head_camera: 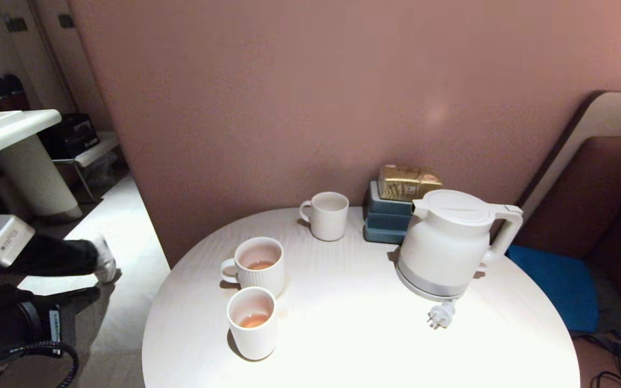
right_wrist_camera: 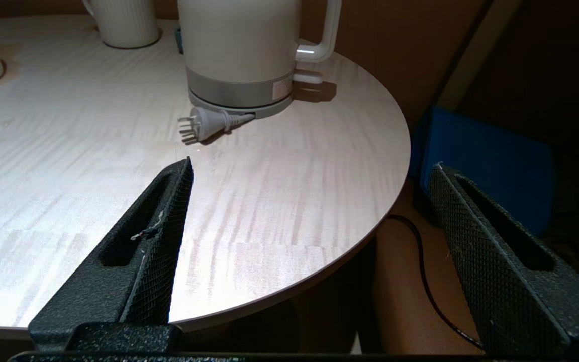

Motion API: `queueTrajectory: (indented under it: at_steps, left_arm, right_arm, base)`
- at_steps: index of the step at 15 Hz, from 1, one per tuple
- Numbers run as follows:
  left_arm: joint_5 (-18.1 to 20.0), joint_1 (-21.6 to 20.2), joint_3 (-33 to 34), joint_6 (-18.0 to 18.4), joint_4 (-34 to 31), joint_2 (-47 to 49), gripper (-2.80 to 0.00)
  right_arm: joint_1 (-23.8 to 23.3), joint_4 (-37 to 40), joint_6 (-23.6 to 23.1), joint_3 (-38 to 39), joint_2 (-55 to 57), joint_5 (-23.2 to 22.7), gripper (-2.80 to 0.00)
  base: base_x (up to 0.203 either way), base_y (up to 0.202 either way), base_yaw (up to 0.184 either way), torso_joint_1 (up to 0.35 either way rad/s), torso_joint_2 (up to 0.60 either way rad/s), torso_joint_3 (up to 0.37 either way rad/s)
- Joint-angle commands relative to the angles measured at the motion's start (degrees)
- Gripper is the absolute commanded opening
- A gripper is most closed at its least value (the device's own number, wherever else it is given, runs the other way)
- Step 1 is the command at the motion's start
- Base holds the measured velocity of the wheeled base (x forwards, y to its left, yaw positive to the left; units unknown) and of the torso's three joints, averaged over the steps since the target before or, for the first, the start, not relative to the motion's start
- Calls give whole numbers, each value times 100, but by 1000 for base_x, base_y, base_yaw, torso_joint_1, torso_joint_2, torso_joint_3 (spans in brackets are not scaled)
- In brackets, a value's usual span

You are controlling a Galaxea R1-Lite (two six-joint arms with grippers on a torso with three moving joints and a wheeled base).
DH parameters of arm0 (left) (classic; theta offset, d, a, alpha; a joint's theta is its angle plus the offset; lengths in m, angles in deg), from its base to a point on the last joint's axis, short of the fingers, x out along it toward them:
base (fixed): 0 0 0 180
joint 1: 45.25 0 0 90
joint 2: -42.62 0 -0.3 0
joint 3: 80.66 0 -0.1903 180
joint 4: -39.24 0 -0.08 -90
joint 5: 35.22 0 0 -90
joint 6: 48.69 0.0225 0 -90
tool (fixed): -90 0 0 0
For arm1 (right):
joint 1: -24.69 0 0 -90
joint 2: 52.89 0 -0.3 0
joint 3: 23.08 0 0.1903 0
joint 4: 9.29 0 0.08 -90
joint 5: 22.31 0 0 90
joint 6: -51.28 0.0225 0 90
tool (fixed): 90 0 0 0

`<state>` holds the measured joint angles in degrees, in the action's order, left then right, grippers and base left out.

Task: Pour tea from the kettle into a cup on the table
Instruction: Pick up the cup

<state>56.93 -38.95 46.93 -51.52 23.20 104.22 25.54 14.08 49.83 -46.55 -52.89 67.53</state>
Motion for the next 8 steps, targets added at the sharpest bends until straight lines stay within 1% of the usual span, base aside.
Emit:
queueTrajectory:
  at_steps: [1, 4, 5, 6, 7, 8]
  left_arm:
    - [27, 114, 582, -16, 703, 36, -280]
    - [75, 481, 1435, -63, 1711, -24, -280]
    - [177, 573, 1665, -86, 2143, -20, -280]
    - [427, 611, 1861, -97, 2518, 1, -280]
    - [701, 624, 2013, -102, 2760, 30, -280]
    - [881, 626, 2131, -107, 2873, 93, -280]
  right_arm:
    - [4, 0, -4, 1, 0, -2, 0]
    - [4, 0, -4, 1, 0, -2, 0]
    - [-1, 0, -4, 1, 0, -2, 0]
    - [-5, 0, -4, 1, 0, -2, 0]
    - [4, 0, -4, 1, 4, -2, 0]
    - [4, 0, -4, 1, 0, -2, 0]
  base:
    - [0, 0, 0, 0, 0, 0]
    - [0, 0, 0, 0, 0, 0]
    - [0, 0, 0, 0, 0, 0]
    - [0, 0, 0, 0, 0, 0]
    - [0, 0, 0, 0, 0, 0]
    - [0, 0, 0, 0, 0, 0]
